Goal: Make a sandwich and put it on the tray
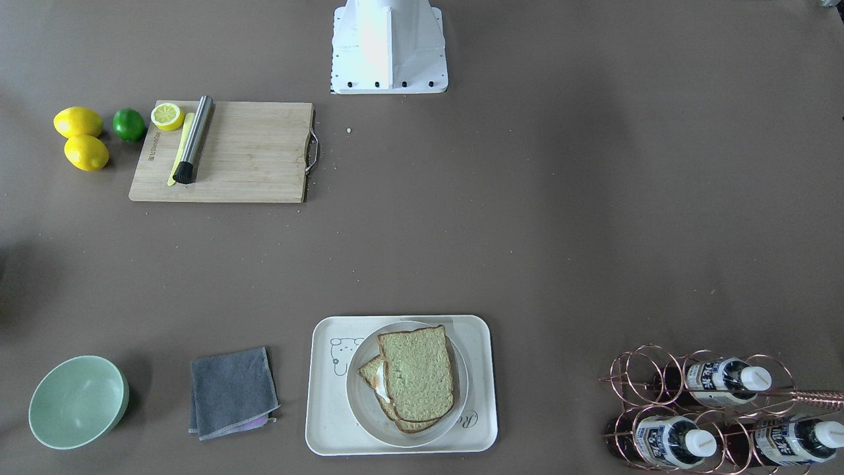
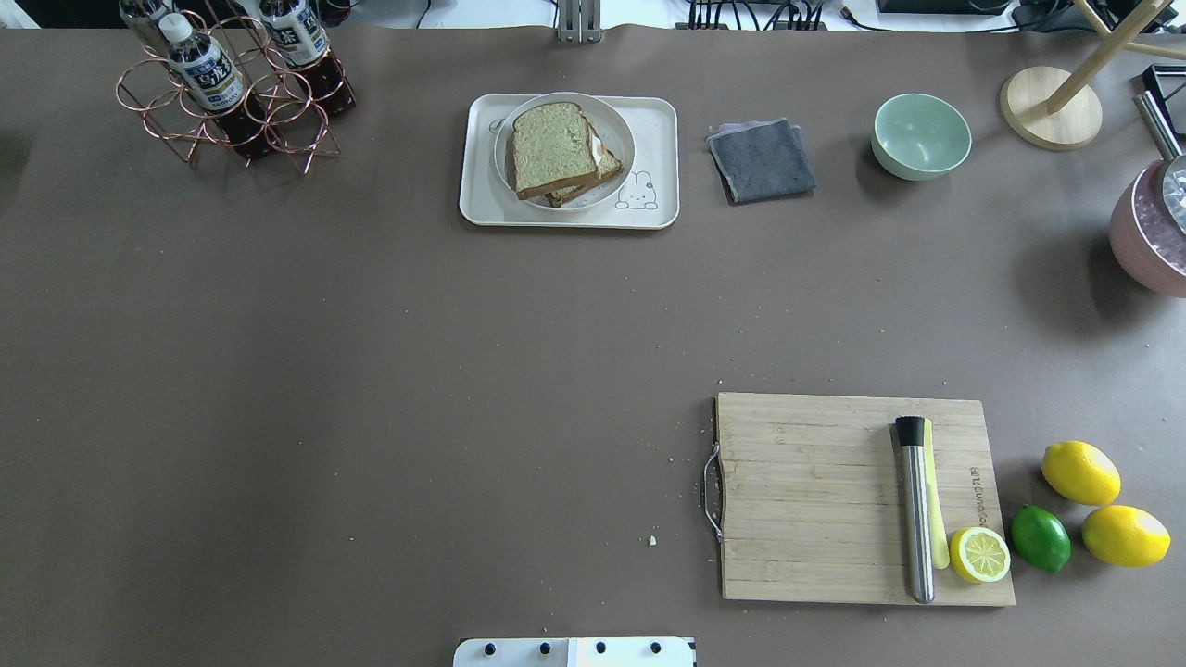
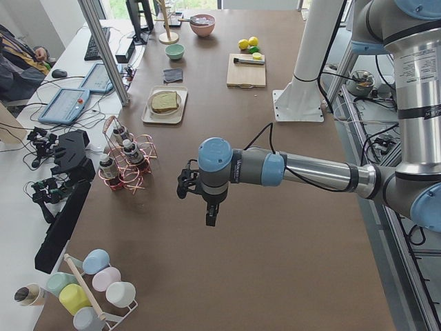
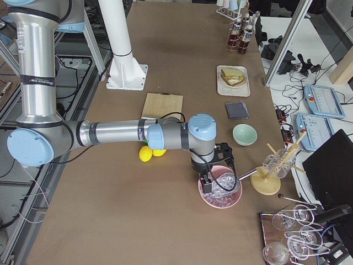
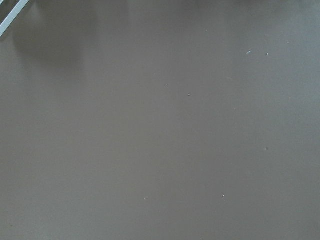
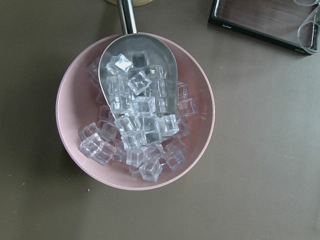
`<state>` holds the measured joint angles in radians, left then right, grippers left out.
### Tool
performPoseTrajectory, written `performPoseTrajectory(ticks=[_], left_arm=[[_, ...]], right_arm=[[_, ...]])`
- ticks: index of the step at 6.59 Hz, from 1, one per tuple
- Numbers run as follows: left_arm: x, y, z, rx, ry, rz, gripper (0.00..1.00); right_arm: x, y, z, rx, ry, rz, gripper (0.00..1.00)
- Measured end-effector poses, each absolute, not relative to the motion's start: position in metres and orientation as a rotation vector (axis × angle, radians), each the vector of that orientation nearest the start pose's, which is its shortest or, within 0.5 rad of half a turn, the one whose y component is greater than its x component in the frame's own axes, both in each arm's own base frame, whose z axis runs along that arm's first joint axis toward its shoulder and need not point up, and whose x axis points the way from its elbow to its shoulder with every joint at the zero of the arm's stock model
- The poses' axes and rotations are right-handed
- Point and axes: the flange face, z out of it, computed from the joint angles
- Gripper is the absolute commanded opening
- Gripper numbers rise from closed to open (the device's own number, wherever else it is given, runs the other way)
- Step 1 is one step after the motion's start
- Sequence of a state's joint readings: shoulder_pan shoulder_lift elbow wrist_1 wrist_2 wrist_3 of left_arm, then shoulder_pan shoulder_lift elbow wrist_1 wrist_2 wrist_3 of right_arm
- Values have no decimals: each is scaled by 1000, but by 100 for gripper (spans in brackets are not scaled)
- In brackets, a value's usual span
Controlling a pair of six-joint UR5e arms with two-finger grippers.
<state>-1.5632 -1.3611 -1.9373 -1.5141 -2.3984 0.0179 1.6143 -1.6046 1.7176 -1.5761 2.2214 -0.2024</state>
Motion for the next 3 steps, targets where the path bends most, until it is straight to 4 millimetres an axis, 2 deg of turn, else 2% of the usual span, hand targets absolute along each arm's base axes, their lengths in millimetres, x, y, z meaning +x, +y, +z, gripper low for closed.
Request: performPoseTrajectory(ticks=[3], left_arm=[[-62,-397,572,103,818,53,98]], right_arm=[[94,-462,617,177,-687,-176,100]])
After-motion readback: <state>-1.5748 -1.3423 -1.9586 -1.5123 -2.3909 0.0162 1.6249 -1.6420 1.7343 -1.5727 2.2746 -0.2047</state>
